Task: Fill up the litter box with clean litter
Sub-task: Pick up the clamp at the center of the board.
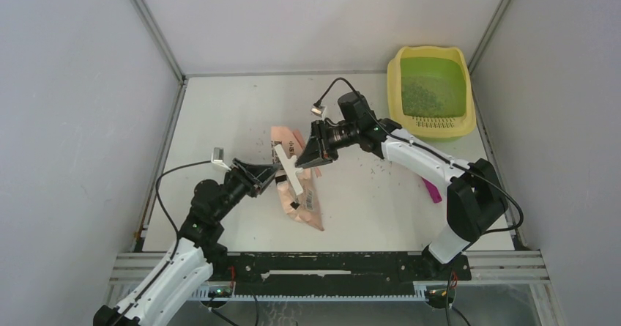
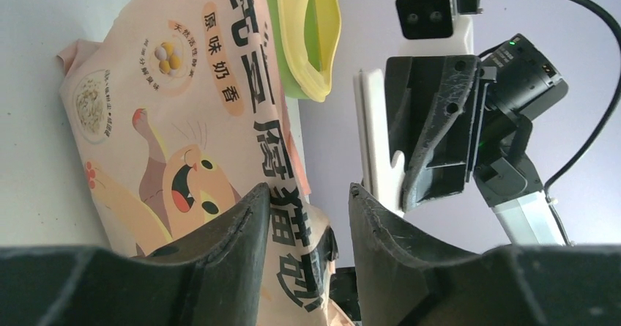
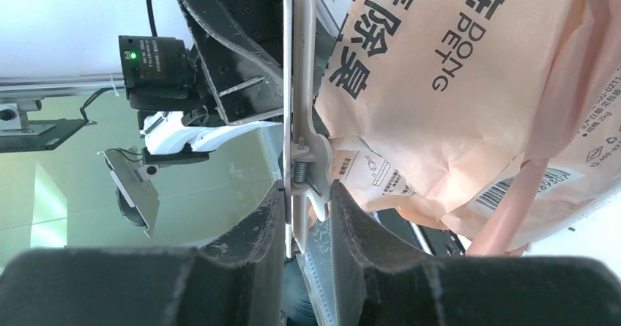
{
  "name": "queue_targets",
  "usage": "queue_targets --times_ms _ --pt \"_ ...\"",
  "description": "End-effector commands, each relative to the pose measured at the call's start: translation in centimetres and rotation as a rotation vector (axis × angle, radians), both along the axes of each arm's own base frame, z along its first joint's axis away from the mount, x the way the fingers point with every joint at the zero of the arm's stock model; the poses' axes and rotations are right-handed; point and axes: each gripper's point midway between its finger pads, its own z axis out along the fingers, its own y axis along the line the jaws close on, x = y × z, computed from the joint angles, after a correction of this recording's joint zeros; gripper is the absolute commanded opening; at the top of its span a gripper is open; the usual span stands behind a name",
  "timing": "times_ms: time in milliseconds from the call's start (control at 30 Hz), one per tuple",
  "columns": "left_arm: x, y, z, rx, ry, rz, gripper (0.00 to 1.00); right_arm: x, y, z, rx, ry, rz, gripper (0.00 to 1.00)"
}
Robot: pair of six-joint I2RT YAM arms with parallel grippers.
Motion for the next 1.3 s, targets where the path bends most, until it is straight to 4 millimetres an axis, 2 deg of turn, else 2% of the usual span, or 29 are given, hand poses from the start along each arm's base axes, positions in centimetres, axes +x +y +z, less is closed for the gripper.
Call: queue_targets --times_ms 0,200,633,1000,1133,1267 --pt "0.3 -0.3 2.4 -0.032 -0.067 -0.017 0.49 0.2 0.3 2.7 0.052 -0.076 0.008 0.0" --pt "0.0 -0.1 2.8 -0.038 -0.084 -0.012 0.49 0.1 1.1 3.0 0.083 -0.058 0.021 0.0" --pt "-0.5 0.1 4.3 -0.069 -0.138 -0.012 0.48 1.1 1.3 2.6 0.08 -0.042 -0.008 0.0" --pt "0.1 -0.4 4.8 -0.122 -0.223 -0.028 0.48 2.1 -1.6 2.6 0.063 -0.045 -0.066 0.0" --pt "0.5 -0.9 4.1 -0.12 -0.212 -0.043 0.47 2.1 -2.0 2.5 0.064 -0.044 -0.069 0.0" --pt "0.4 -1.0 4.5 -0.129 -0.221 -0.056 0.47 1.6 -2.0 3.2 0.086 -0.042 -0.061 0.0"
